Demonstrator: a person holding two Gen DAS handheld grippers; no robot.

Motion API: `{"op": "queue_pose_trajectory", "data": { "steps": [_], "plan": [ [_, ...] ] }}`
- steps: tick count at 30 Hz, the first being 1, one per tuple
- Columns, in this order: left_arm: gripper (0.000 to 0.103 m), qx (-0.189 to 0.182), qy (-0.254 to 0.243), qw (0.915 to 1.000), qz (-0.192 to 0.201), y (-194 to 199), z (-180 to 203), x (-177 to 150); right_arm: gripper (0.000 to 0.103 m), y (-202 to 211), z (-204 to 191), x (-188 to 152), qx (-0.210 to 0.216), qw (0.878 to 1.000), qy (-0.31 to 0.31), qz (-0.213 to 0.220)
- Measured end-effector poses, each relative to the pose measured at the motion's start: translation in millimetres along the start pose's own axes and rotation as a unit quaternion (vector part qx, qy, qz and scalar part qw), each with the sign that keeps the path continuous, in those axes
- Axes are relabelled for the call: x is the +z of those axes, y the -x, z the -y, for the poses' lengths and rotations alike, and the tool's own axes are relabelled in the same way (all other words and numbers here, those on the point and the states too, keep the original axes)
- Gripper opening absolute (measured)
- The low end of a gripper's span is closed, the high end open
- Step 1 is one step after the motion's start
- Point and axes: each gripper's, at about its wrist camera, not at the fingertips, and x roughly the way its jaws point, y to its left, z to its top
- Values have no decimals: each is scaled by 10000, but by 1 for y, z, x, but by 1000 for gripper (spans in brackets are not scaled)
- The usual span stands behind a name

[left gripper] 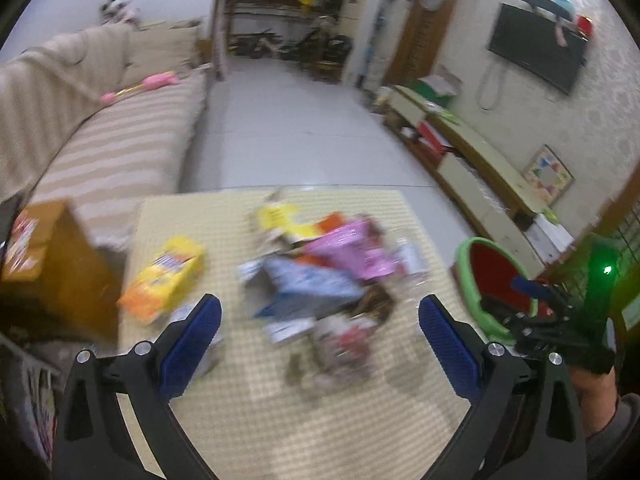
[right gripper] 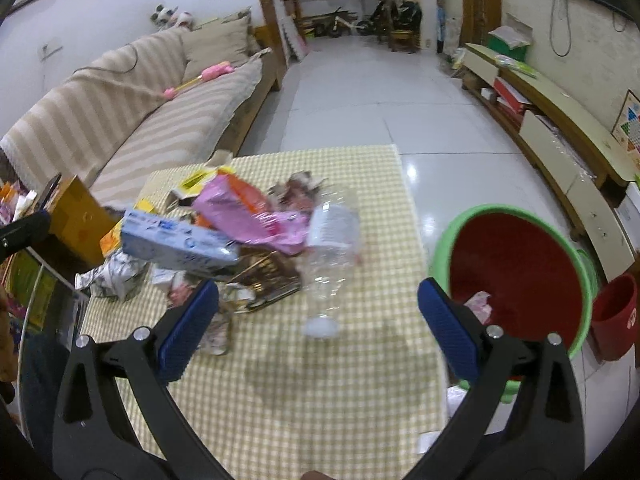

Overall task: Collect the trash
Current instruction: 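Move both tools back over the table toward the remaining trash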

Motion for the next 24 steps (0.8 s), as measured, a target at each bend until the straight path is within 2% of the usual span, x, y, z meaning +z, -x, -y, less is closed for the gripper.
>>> {"op": "queue_pose_trajectory", "data": {
  "steps": [5,10,18,24],
  "plan": [
    [95,418,263,9987,-150,5,-55,-23,98,-5,-20,-11,-10,9999,-48,-106],
    [95,586,426,9969,-314,2,-88,-42,98,-11,-32,-16,-58,9998,-88,-183],
    [95,688,523,9954,-414,-1,-108,-53,98,-19,-37,-14,-71,9996,-18,-270],
    [95,713,495,9938,-696,-22,-121,-60,98,-29,-31,-11,-172,9993,-88,-322]
  ]
}}
